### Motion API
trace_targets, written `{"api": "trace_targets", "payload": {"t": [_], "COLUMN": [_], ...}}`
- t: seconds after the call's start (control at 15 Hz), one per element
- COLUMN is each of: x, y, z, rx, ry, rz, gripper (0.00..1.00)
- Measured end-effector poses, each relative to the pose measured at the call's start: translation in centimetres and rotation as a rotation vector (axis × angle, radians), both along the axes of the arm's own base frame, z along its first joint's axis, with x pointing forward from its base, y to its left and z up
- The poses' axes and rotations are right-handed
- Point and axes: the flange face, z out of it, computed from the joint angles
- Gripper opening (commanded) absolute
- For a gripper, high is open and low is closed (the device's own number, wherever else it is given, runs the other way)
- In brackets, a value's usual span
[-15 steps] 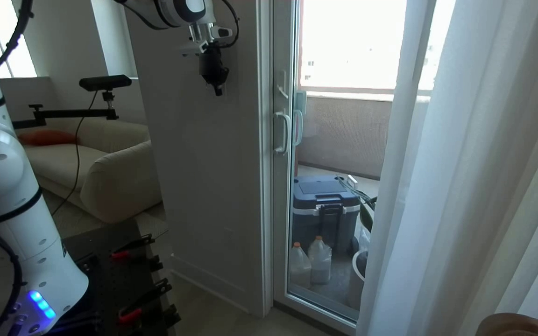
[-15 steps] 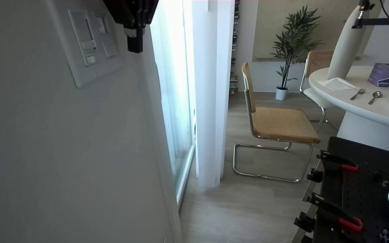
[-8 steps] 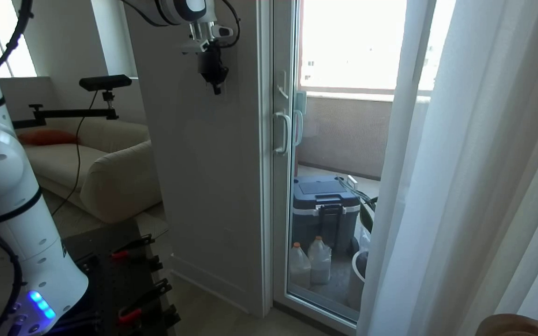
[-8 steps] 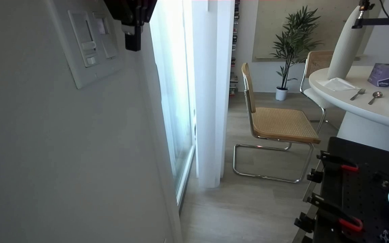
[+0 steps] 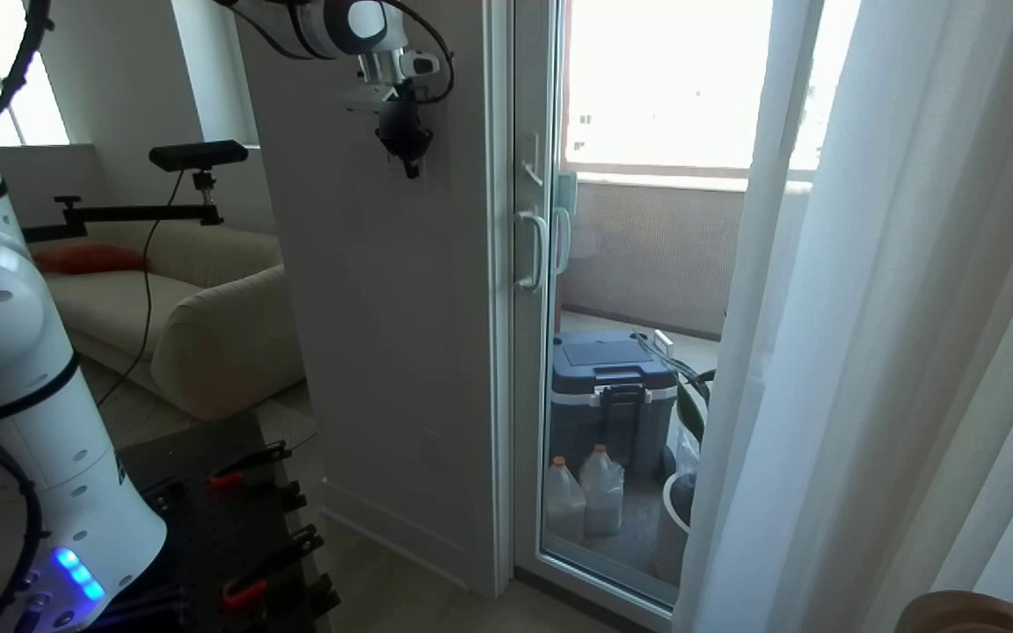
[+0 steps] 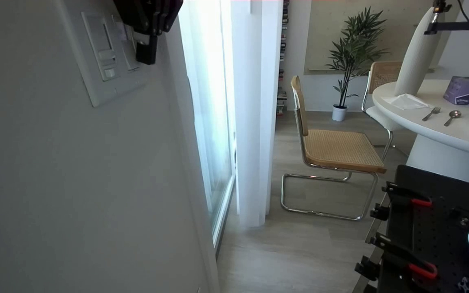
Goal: Turn on the light
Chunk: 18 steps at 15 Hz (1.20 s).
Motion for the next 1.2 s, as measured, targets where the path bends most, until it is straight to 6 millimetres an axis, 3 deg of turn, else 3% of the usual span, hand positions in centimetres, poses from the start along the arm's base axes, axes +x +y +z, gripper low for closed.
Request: {"api": "trace_targets", "payload": {"t": [0.67,1.2], "x": [-2.4,-4.5], "y": [-0.2,-0.2], "z": [-1.6,-4.1], "rx": [0.036,0.117], "ry": [-0.13,-0.255], "rz": [0.013,-0.005], "gripper": [0.0,0.0]}}
